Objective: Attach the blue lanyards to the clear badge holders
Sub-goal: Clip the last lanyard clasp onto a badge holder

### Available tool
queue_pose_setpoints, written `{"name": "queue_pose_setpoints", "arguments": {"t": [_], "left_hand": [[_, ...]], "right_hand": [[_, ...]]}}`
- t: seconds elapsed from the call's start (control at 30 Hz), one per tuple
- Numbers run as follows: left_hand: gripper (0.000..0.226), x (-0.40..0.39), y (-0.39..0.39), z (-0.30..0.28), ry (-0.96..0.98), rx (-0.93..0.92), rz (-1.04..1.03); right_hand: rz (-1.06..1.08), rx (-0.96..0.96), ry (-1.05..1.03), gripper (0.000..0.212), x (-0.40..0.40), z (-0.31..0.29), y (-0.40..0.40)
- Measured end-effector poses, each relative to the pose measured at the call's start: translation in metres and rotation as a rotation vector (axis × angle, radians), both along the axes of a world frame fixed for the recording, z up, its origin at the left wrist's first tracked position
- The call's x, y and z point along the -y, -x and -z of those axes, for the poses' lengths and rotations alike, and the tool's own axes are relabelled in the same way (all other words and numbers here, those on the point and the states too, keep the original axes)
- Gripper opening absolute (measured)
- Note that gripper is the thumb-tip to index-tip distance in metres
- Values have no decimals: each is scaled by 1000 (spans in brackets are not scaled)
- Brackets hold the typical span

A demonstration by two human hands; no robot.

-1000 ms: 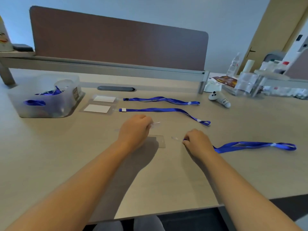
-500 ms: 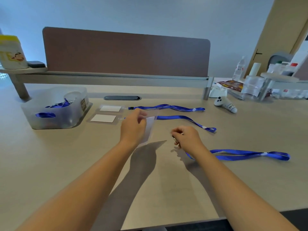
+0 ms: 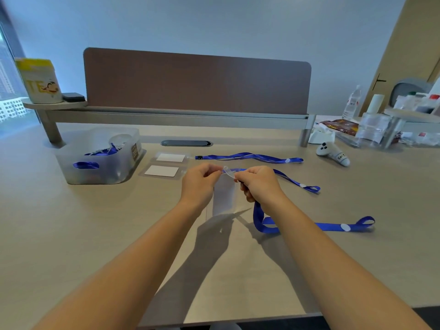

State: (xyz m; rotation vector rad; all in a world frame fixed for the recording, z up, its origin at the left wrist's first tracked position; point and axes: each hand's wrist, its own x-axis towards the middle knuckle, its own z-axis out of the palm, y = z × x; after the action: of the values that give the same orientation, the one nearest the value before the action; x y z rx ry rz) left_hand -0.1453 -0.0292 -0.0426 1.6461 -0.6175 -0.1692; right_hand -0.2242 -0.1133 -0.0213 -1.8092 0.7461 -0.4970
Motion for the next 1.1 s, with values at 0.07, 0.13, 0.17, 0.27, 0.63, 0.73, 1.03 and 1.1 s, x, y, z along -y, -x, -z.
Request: {"name": "queue_pose_setpoints", "arguments": {"t": [0.07, 0.13, 0.17, 0.27, 0.63, 0.73, 1.03, 1.1], "left_hand": [[23, -1, 0, 0, -7, 37, -7], [28, -2, 0, 1, -12, 76, -17], [29, -3, -1, 1, -18, 101, -17], [31, -4, 0, 1, -37, 148, -5], [27, -17, -14, 6, -264, 1084, -27], [30, -21, -19, 8, -347, 1285, -36], [44, -34, -19, 19, -552, 1386, 57], [43, -37, -18, 22, -567, 1411, 76]], "right_hand": [[1, 14, -39, 26, -2, -2, 0], [-4, 34, -82, 27, -3, -5, 1], [-3, 42, -103, 27, -4, -5, 1], [-9, 89, -187, 27, -6, -6, 2], [-64, 164, -372, 27, -6, -9, 7], [-75, 121, -377, 27, -6, -7, 7], [-81, 11, -319, 23, -10, 8, 4], [-82, -29, -306, 20, -11, 13, 3]]}}
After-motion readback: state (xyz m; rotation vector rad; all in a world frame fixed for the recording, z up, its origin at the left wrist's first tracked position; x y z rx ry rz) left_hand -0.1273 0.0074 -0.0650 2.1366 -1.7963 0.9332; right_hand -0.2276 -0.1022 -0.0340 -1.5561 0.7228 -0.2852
